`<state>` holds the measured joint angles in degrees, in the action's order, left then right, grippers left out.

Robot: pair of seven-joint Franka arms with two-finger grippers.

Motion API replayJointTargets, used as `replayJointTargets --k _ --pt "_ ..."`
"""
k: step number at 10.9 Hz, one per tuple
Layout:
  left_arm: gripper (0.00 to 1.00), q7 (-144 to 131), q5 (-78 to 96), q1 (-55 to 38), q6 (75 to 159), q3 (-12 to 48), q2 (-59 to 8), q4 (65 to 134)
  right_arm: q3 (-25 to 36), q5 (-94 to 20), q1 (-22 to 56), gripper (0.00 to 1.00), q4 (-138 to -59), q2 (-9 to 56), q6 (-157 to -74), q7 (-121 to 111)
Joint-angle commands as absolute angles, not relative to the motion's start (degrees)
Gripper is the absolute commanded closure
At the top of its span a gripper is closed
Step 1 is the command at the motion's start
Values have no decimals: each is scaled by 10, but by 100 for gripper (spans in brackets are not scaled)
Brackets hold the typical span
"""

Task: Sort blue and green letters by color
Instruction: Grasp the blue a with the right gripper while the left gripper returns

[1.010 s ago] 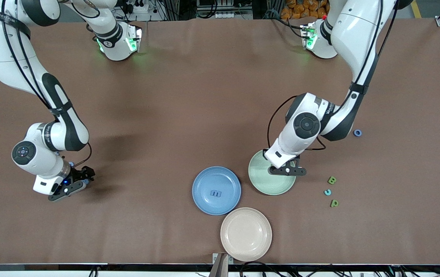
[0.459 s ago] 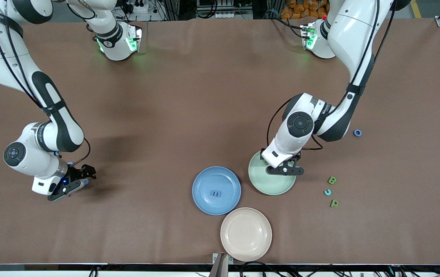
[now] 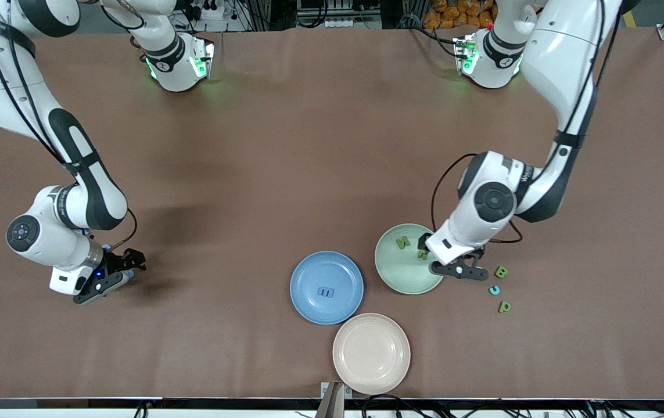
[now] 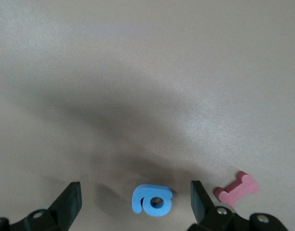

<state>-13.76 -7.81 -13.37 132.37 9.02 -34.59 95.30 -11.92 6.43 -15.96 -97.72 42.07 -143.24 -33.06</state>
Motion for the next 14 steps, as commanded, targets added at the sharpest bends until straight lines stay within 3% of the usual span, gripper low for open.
replayJointTargets --k 1,8,9,10,11,14 --pt "0 -4 -91 -63 1310 121 -335 962 -128 54 -171 0 -965 440 -1430 -339" --pt "0 332 -128 40 1349 123 -380 959 -118 57 -171 0 -965 440 -1433 -339" --pt "0 337 -128 41 1359 124 -387 958 -118 57 -171 25 -965 440 -1434 -339" --pt "0 337 -128 41 1367 123 -391 958 -118 57 -171 83 -965 440 -1434 -340" --pt "0 337 -127 41 1371 123 -398 957 -118 59 -171 100 -966 440 -1434 -340" --pt "0 337 -125 40 1375 123 -417 949 -118 60 -171 100 -965 440 -1434 -343"
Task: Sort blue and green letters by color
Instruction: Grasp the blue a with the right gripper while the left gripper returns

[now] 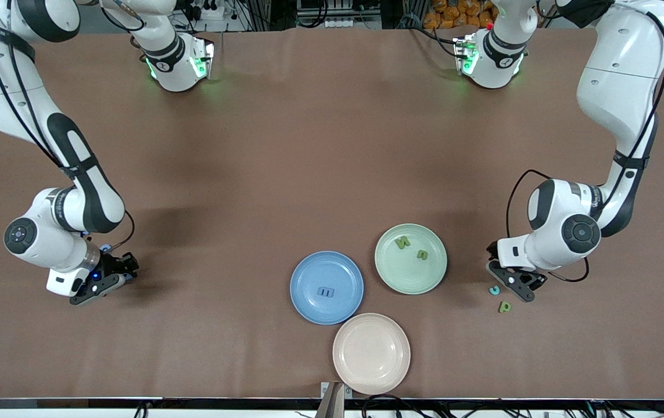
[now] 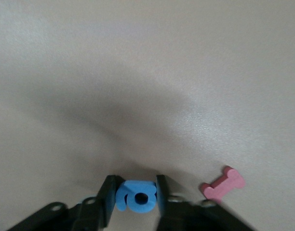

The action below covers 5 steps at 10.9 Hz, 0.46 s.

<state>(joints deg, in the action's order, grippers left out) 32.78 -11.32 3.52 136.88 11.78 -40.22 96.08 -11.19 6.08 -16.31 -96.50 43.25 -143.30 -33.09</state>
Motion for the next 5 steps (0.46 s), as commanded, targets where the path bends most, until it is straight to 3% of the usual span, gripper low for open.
replayJointTargets --k 1,5 --pt "0 337 -124 41 1389 123 -423 950 -118 60 -171 100 -965 439 -1434 -341" --pt "1 333 -120 43 1412 122 -428 954 -119 52 -161 100 -955 433 -1425 -308"
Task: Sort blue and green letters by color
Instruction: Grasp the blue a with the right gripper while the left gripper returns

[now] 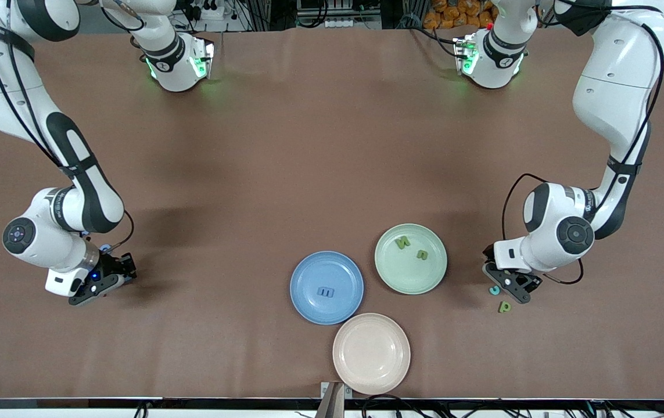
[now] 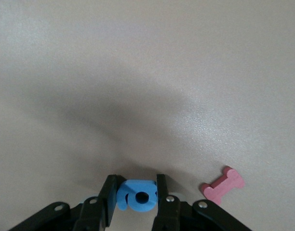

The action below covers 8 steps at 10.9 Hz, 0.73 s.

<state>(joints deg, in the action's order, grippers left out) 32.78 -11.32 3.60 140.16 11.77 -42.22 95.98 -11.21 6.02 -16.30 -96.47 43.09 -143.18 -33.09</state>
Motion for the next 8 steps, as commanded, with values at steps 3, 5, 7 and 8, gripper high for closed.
replayJointTargets --k 3,5,7,8 --pt "51 330 -120 49 1417 121 -429 957 -120 52 -119 100 -943 433 -1419 -216" --pt "77 330 -120 52 1417 119 -429 961 -122 51 -84 100 -939 433 -1419 -125" --pt "97 319 -120 51 1417 119 -429 963 -123 50 -31 100 -911 434 -1394 -2" --pt "100 309 -120 51 1417 119 -428 963 -123 49 1 100 -891 437 -1388 66"
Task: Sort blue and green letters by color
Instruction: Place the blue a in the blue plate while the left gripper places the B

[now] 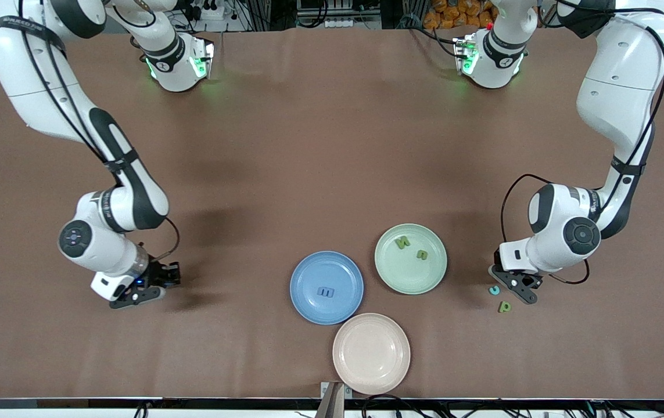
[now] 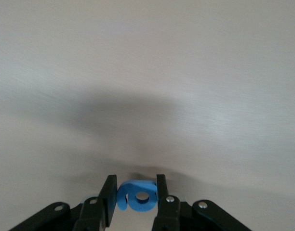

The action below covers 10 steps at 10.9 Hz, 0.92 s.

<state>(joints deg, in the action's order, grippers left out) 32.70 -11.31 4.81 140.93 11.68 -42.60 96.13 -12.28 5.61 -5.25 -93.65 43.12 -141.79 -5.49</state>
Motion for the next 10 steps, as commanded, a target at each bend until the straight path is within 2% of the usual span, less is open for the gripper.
replayJointTargets --k 1,3,6,10 --pt "100 300 -120 50 1416 119 -427 963 -123 48 23 100 -877 442 -1387 119" --pt "100 275 -119 46 1405 119 -410 961 -123 12 57 100 -862 453 -1393 185" --pt "100 210 -82 22 1357 119 -378 957 -122 -25 109 100 -798 482 -1394 278" --pt "100 19 -74 -61 1325 108 -360 954 -123 -28 154 100 -716 527 -1426 425"
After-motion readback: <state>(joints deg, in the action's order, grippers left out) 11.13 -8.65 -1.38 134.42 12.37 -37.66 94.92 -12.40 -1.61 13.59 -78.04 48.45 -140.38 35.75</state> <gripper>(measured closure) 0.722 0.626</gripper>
